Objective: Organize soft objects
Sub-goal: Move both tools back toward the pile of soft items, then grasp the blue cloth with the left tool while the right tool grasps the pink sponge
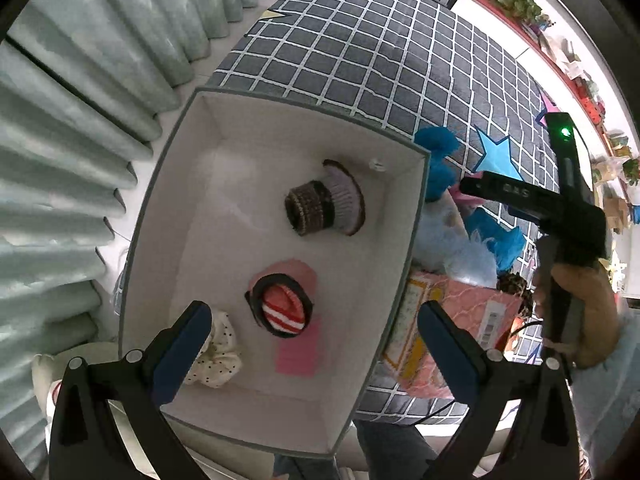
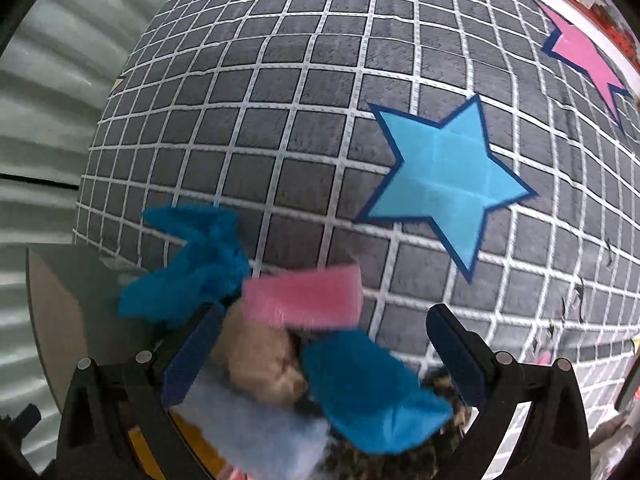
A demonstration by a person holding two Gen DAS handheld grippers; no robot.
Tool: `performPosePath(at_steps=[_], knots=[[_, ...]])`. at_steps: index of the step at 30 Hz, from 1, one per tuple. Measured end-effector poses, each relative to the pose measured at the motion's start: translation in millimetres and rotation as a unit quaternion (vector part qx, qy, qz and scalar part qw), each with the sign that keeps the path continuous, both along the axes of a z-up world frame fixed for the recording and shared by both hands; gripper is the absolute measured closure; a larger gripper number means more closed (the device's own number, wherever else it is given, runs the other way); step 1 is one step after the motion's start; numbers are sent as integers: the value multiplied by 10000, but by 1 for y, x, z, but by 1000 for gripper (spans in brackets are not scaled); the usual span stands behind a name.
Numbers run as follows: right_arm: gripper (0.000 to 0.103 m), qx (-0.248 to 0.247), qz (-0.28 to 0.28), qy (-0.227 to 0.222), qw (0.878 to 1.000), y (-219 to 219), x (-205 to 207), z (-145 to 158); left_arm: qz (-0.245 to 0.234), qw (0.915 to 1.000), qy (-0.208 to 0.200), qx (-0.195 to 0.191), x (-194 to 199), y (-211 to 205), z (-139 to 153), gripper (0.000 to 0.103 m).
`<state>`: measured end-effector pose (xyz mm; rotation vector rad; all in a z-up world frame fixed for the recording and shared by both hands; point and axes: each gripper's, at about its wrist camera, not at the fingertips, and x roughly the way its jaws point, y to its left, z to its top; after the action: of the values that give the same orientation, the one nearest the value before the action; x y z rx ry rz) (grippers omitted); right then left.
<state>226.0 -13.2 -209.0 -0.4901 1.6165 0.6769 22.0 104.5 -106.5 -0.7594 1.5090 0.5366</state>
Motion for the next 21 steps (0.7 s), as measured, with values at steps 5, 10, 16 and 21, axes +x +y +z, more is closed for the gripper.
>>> performPosePath(at_steps=[5, 10, 16, 21], knots=[[53, 192, -236, 309, 9991, -11, 16, -8, -179, 9998, 65, 12, 27, -7, -2, 0], [54, 410, -656, 432, 9961, -39, 44, -3, -555, 9983, -5, 190, 71, -14, 2, 0], [54, 494, -1281, 393, 9897, -91, 86, 7, -1167, 9928, 11, 260, 148, -26, -14, 0], [54, 606, -1452, 342, 9869, -123, 95, 19, -1619, 9851, 529, 253, 207, -37, -63, 0]])
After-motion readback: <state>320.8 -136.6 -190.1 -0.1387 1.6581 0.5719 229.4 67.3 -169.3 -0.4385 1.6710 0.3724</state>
